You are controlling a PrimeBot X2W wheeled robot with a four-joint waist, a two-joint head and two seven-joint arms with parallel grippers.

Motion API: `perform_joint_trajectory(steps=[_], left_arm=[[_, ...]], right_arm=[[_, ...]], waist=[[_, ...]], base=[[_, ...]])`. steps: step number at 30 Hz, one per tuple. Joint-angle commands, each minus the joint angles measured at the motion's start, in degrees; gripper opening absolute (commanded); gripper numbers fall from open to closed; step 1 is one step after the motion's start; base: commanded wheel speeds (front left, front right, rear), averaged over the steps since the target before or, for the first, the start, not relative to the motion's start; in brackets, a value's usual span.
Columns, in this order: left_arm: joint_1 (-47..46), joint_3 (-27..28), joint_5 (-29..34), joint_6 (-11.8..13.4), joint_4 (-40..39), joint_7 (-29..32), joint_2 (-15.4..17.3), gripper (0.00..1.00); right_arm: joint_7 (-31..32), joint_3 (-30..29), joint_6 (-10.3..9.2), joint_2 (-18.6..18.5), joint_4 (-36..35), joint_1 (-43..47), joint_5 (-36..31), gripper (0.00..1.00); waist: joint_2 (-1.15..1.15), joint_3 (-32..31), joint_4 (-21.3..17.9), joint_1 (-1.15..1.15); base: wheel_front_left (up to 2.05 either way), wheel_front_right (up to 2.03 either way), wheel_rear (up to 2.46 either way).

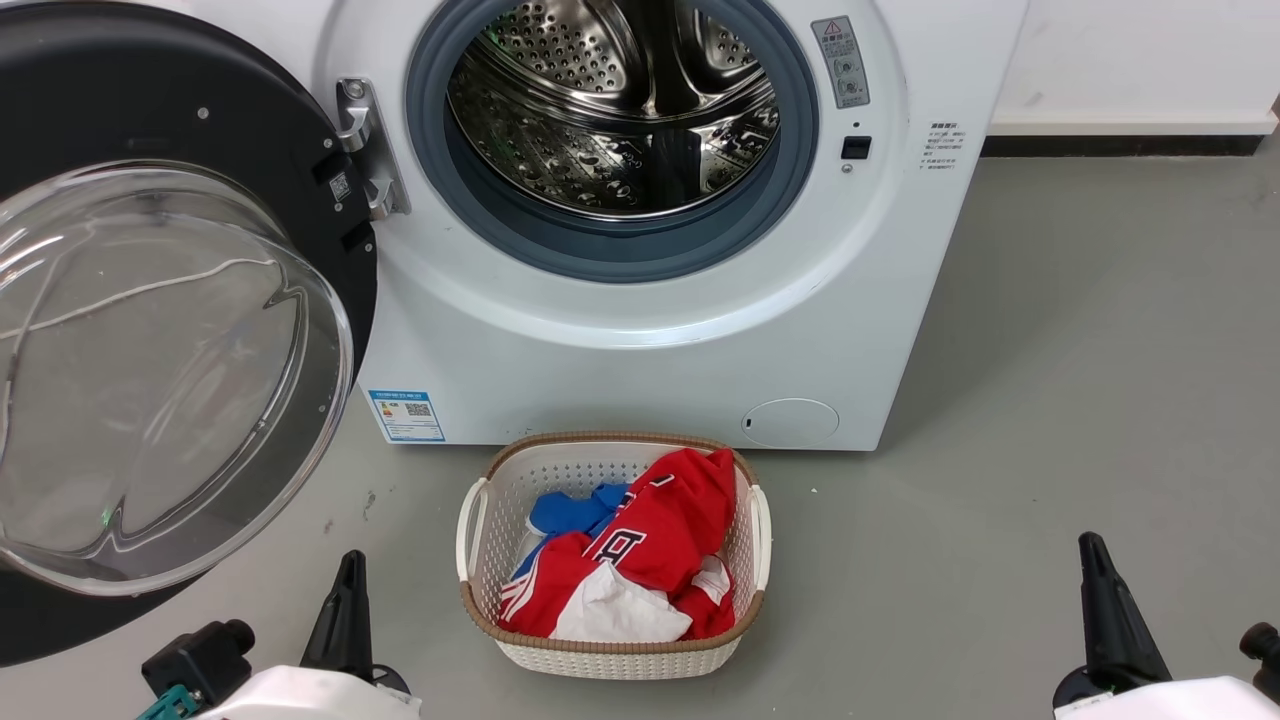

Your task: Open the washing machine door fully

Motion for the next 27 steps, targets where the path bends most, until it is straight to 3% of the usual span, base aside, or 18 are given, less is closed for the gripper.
perform_joint_trajectory(steps=[1, 27], left_arm=[[-1.5, 0.3, -1.7, -0.4, -0.6, 0.2, 0.2, 0.00], [-4.4, 1.6, -22.7, -1.1, 0.8, 5.2, 0.1, 0.00]], right_arm=[[0.2, 0.0, 0.01, -0.6, -0.4, -1.5, 1.8, 0.00], [4.7, -0.1, 0.01, -1.0, 3.4, -5.9, 22.1, 0.00]], waist=[[0.00, 0.0, 0.0, 0.00], [0.00, 0.1, -0.2, 0.00]], base=[[0.00, 0.00, 0.00], [0.00, 0.00, 0.00]])
